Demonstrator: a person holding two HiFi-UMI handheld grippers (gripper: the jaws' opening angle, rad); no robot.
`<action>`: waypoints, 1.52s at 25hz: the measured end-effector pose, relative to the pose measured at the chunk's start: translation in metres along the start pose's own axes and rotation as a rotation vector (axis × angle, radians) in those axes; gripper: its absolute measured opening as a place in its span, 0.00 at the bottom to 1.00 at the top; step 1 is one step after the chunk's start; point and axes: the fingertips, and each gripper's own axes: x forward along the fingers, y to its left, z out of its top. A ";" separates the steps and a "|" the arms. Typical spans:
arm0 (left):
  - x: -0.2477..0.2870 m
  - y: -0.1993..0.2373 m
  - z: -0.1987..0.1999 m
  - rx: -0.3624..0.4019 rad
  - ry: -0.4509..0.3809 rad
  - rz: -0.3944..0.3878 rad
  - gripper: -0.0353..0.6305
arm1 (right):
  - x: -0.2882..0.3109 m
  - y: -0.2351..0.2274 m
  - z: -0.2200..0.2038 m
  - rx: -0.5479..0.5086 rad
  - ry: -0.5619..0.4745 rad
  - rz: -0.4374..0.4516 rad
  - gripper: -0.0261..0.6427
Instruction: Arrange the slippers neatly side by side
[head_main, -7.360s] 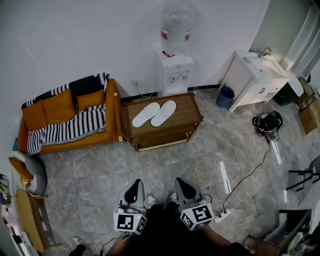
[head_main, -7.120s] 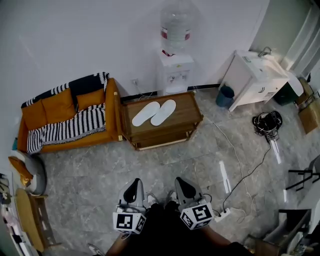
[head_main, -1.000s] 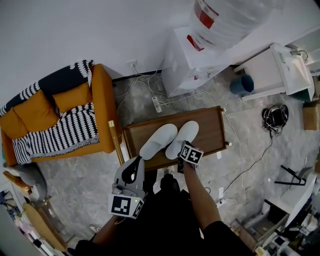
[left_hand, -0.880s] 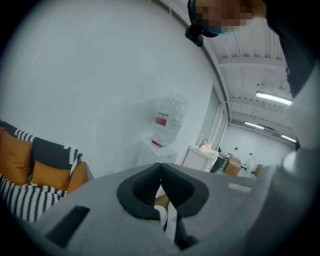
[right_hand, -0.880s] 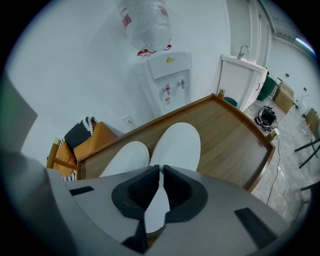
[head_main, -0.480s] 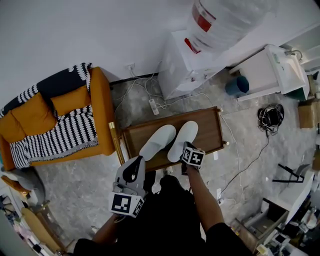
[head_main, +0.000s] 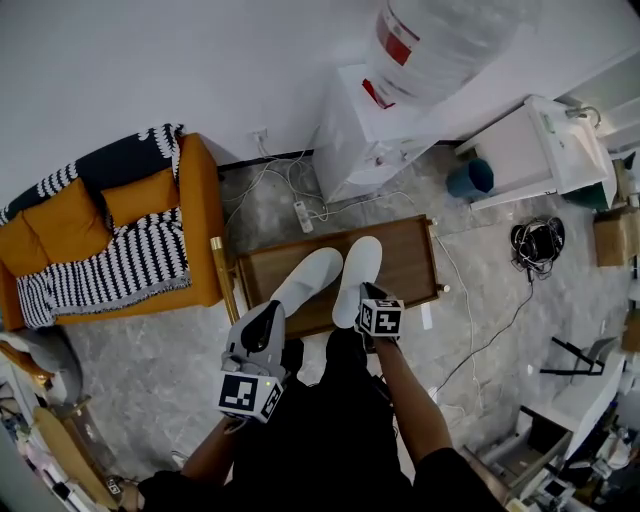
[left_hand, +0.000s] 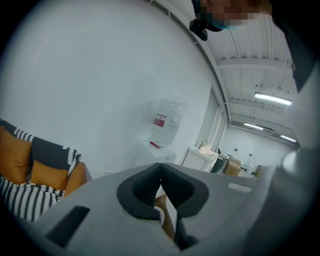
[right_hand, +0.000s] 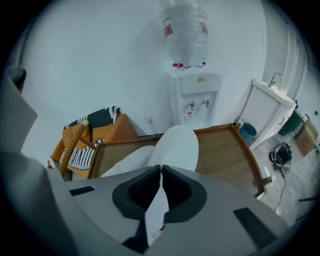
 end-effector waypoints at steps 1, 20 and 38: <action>0.000 -0.003 -0.002 0.000 -0.002 0.007 0.07 | -0.001 0.000 0.000 -0.020 -0.001 0.010 0.08; 0.027 -0.099 0.008 0.003 -0.034 0.071 0.07 | -0.025 -0.062 -0.001 -0.261 0.028 0.139 0.08; 0.063 -0.146 0.001 -0.006 -0.055 0.170 0.07 | -0.004 -0.114 0.001 -0.432 0.077 0.208 0.08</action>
